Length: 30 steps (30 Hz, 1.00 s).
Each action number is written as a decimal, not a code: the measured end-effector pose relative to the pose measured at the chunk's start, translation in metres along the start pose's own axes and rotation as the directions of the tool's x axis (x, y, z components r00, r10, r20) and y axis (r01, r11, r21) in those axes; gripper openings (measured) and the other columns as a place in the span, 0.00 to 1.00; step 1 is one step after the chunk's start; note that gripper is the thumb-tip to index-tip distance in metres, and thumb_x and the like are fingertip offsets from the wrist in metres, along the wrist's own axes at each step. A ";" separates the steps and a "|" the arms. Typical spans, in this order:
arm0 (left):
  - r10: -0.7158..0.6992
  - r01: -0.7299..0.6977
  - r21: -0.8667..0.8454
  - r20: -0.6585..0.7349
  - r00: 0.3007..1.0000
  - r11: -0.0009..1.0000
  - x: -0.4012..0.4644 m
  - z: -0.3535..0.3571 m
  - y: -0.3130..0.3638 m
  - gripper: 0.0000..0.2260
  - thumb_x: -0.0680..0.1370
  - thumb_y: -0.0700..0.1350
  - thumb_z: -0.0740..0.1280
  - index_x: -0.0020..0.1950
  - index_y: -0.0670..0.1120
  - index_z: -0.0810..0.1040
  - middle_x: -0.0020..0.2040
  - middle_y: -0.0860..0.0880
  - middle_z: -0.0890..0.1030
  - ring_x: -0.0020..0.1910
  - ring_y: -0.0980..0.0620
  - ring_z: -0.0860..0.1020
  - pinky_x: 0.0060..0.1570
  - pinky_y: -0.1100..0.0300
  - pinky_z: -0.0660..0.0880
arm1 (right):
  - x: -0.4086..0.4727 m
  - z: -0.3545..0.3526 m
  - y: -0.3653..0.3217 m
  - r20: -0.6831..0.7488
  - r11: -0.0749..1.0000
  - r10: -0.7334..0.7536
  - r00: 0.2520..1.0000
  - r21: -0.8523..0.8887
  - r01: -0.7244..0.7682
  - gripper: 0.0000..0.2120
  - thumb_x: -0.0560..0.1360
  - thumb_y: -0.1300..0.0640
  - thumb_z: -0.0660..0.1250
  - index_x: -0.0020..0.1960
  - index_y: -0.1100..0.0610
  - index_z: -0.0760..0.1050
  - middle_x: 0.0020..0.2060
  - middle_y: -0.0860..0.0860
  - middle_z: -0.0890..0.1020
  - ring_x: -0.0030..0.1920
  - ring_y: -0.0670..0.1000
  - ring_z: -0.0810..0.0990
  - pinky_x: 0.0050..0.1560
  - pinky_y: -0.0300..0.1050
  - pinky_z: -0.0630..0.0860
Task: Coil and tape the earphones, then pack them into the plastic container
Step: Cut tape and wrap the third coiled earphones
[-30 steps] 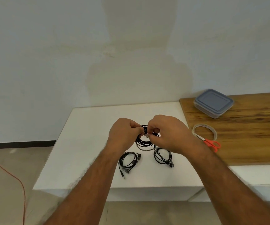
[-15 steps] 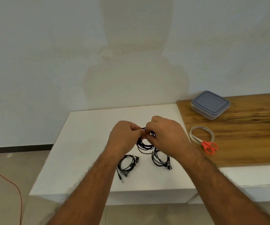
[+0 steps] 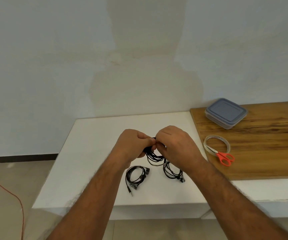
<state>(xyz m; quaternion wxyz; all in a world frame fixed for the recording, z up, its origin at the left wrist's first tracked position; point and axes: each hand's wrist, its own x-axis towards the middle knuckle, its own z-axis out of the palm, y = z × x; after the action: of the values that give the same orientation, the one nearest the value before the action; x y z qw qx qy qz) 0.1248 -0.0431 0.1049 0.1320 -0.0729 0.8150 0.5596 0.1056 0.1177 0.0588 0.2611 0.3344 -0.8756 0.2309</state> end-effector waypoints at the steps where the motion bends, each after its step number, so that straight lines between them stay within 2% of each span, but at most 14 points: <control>1: -0.004 0.004 -0.011 -0.001 1.000 1.000 0.000 0.001 0.000 0.07 0.76 0.41 0.70 0.39 0.41 0.85 0.33 0.46 0.83 0.33 0.53 0.75 0.31 0.66 0.71 | 0.000 0.000 0.000 -0.006 1.000 0.000 1.000 0.000 0.000 0.09 0.69 0.66 0.72 0.34 0.60 0.73 0.30 0.53 0.76 0.31 0.55 0.73 0.31 0.48 0.72; 6: -0.096 0.103 -0.105 0.063 0.993 0.989 0.000 -0.001 0.001 0.06 0.77 0.42 0.70 0.44 0.41 0.85 0.36 0.48 0.83 0.35 0.55 0.78 0.32 0.67 0.73 | -0.001 0.002 0.001 -0.031 1.000 -0.011 0.999 0.010 0.011 0.10 0.68 0.67 0.73 0.34 0.60 0.73 0.30 0.53 0.76 0.32 0.55 0.73 0.32 0.48 0.72; 12: -0.203 0.247 -0.247 0.192 0.960 0.937 -0.001 -0.004 0.001 0.06 0.77 0.41 0.70 0.43 0.41 0.83 0.35 0.47 0.83 0.28 0.58 0.77 0.29 0.68 0.72 | -0.002 -0.001 0.002 -0.034 1.000 -0.015 0.999 0.018 0.015 0.09 0.68 0.67 0.73 0.34 0.61 0.73 0.30 0.53 0.77 0.32 0.55 0.74 0.33 0.49 0.73; 22: -0.145 0.170 -0.171 0.150 0.978 0.971 -0.001 -0.003 -0.003 0.04 0.77 0.40 0.70 0.47 0.43 0.84 0.37 0.48 0.83 0.36 0.55 0.81 0.33 0.67 0.74 | -0.002 -0.004 0.002 0.089 0.998 0.042 0.995 0.050 -0.047 0.08 0.72 0.61 0.67 0.35 0.59 0.73 0.29 0.50 0.75 0.32 0.54 0.72 0.31 0.50 0.72; 27: -0.112 0.122 -0.122 0.092 0.989 0.985 -0.001 0.002 -0.006 0.05 0.77 0.37 0.69 0.47 0.42 0.85 0.34 0.47 0.83 0.32 0.56 0.80 0.32 0.68 0.75 | -0.001 -0.005 0.002 0.210 0.995 0.077 0.975 0.040 -0.088 0.08 0.73 0.58 0.66 0.36 0.59 0.75 0.29 0.51 0.77 0.32 0.54 0.74 0.32 0.54 0.74; 30: -0.105 0.114 -0.113 0.082 0.991 0.987 -0.001 0.004 -0.007 0.05 0.77 0.37 0.69 0.48 0.40 0.84 0.34 0.47 0.82 0.32 0.56 0.80 0.32 0.68 0.75 | -0.002 -0.004 0.001 0.192 0.996 0.075 0.979 0.036 -0.083 0.08 0.72 0.58 0.65 0.35 0.59 0.74 0.28 0.51 0.76 0.31 0.54 0.73 0.30 0.53 0.74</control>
<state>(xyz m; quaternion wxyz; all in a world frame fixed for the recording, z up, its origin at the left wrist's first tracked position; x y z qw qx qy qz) 0.1278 -0.0419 0.0974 0.1891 -0.1040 0.7696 0.6010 0.1072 0.1221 0.0603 0.1595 0.3257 -0.9039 0.2270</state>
